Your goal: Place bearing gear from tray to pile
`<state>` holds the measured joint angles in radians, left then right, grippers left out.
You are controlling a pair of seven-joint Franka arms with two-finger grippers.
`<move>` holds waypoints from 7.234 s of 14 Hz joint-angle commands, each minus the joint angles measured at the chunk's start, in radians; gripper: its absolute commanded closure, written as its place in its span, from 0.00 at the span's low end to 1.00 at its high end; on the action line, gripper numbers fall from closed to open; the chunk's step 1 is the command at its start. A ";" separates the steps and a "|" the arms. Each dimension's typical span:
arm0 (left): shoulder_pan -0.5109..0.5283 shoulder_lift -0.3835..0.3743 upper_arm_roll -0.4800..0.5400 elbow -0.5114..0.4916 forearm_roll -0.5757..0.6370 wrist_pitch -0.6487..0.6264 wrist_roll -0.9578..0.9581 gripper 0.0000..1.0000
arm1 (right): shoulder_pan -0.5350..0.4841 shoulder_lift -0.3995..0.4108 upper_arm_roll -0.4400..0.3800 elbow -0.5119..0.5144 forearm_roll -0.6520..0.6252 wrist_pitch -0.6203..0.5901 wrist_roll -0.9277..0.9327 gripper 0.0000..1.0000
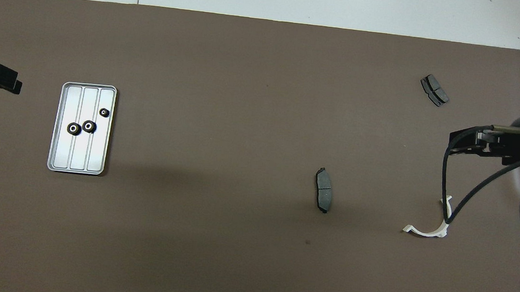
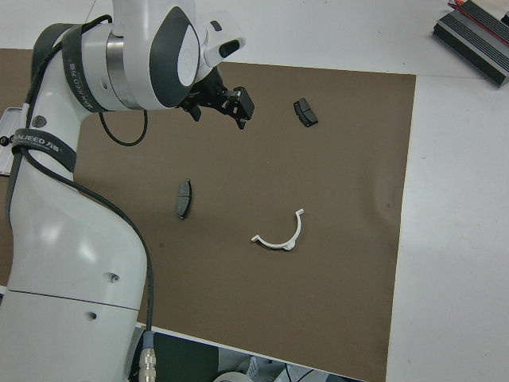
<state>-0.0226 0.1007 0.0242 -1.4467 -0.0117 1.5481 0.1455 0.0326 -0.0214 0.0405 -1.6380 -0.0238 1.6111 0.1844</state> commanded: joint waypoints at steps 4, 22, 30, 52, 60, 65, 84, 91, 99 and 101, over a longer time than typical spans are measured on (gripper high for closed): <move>-0.011 0.023 0.002 0.016 0.012 -0.011 -0.024 0.00 | -0.014 -0.014 0.009 -0.020 0.016 0.010 -0.006 0.00; -0.010 0.375 -0.006 -0.202 -0.063 0.452 0.273 0.13 | -0.013 -0.015 0.009 -0.020 0.016 0.007 -0.008 0.00; -0.014 0.373 -0.004 -0.210 -0.063 0.376 0.428 0.59 | -0.014 -0.015 0.009 -0.020 0.016 0.009 -0.006 0.00; -0.036 0.410 -0.004 -0.219 -0.063 0.406 0.425 0.86 | -0.014 -0.015 0.009 -0.020 0.016 0.015 -0.005 0.00; -0.023 0.396 -0.006 -0.156 -0.067 0.389 0.413 0.90 | -0.014 -0.015 0.009 -0.020 0.016 0.018 -0.006 0.00; -0.058 0.383 -0.020 -0.104 -0.163 0.380 0.173 0.90 | -0.014 -0.015 0.009 -0.020 0.016 0.009 -0.013 0.00; -0.531 0.373 -0.026 -0.262 -0.157 0.646 -0.675 0.54 | -0.013 -0.057 0.009 -0.134 0.016 0.118 -0.006 0.00; -0.436 0.347 -0.006 -0.190 -0.154 0.600 -0.604 0.38 | 0.119 -0.028 0.009 -0.183 0.016 0.252 0.105 0.00; -0.108 0.313 -0.009 -0.199 -0.155 0.443 -0.017 0.49 | 0.341 0.207 0.009 -0.175 0.010 0.532 0.335 0.00; -0.054 0.320 -0.007 -0.210 -0.155 0.438 0.138 0.51 | 0.383 0.247 0.009 -0.152 -0.001 0.559 0.417 0.00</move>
<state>-0.1174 0.4274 0.0269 -1.6352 -0.1638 2.0025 0.1569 0.3902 0.1920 0.0527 -1.8260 -0.0218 2.1553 0.5359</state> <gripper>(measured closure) 0.489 0.000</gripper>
